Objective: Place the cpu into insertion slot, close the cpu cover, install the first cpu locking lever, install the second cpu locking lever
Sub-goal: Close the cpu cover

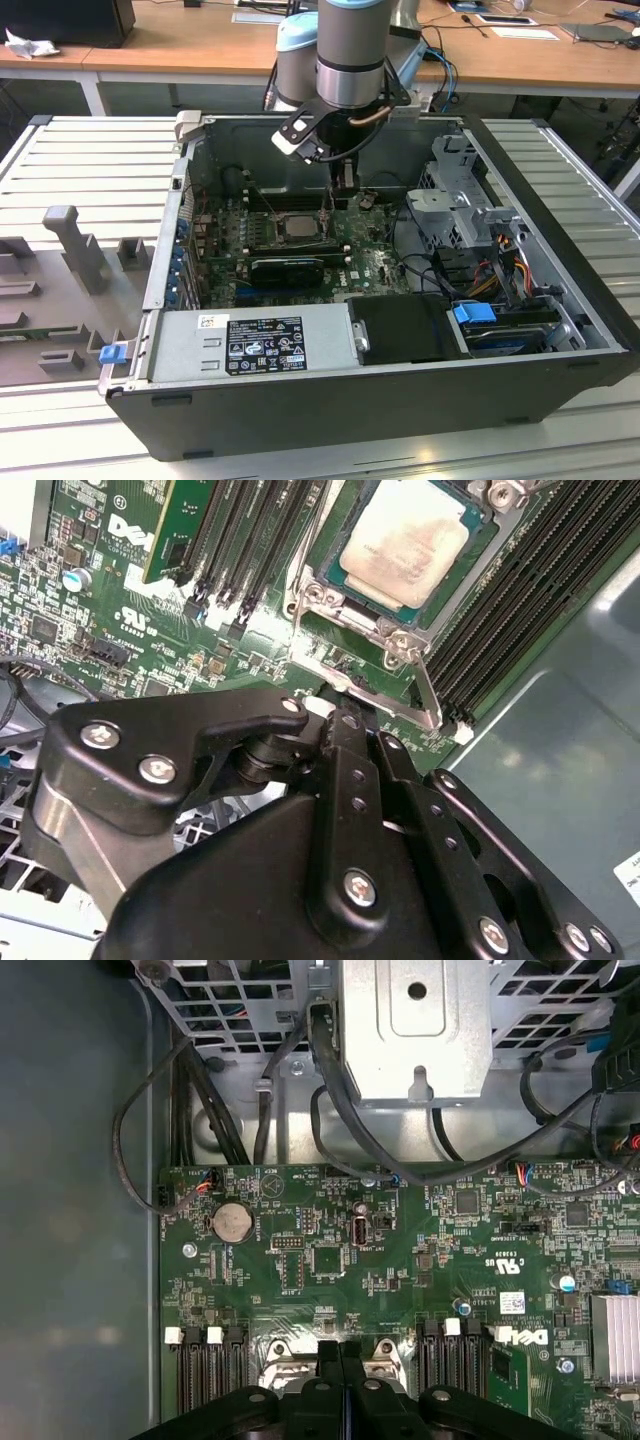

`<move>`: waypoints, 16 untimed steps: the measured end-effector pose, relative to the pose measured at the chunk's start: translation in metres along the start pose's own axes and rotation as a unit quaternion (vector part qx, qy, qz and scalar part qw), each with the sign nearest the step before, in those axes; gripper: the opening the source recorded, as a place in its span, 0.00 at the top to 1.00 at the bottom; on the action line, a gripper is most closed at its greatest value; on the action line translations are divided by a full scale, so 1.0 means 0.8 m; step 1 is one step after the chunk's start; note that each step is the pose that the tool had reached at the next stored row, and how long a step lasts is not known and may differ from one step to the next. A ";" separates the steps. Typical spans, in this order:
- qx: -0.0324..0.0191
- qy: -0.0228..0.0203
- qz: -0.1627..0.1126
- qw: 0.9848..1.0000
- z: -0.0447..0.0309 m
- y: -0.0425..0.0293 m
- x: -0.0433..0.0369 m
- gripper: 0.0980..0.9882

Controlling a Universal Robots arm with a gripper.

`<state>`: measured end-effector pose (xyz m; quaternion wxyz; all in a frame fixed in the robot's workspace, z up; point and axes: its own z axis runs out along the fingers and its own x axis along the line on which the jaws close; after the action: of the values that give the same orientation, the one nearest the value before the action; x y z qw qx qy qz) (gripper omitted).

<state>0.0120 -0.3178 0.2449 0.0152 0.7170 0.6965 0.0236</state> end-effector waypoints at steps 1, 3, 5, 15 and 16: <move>0.000 0.000 0.000 1.000 0.0000 -0.0005 0.000 0.99; 0.000 0.000 0.000 1.000 -0.0001 -0.0020 0.000 0.99; 0.000 0.000 0.000 1.000 -0.0001 -0.0032 0.000 0.99; 0.000 0.000 0.000 1.000 -0.0002 -0.0102 0.000 0.99; 0.000 0.000 0.000 1.000 0.0002 -0.0106 0.000 0.99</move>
<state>0.0036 -0.3178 0.2443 0.0151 0.7170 0.6965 0.0237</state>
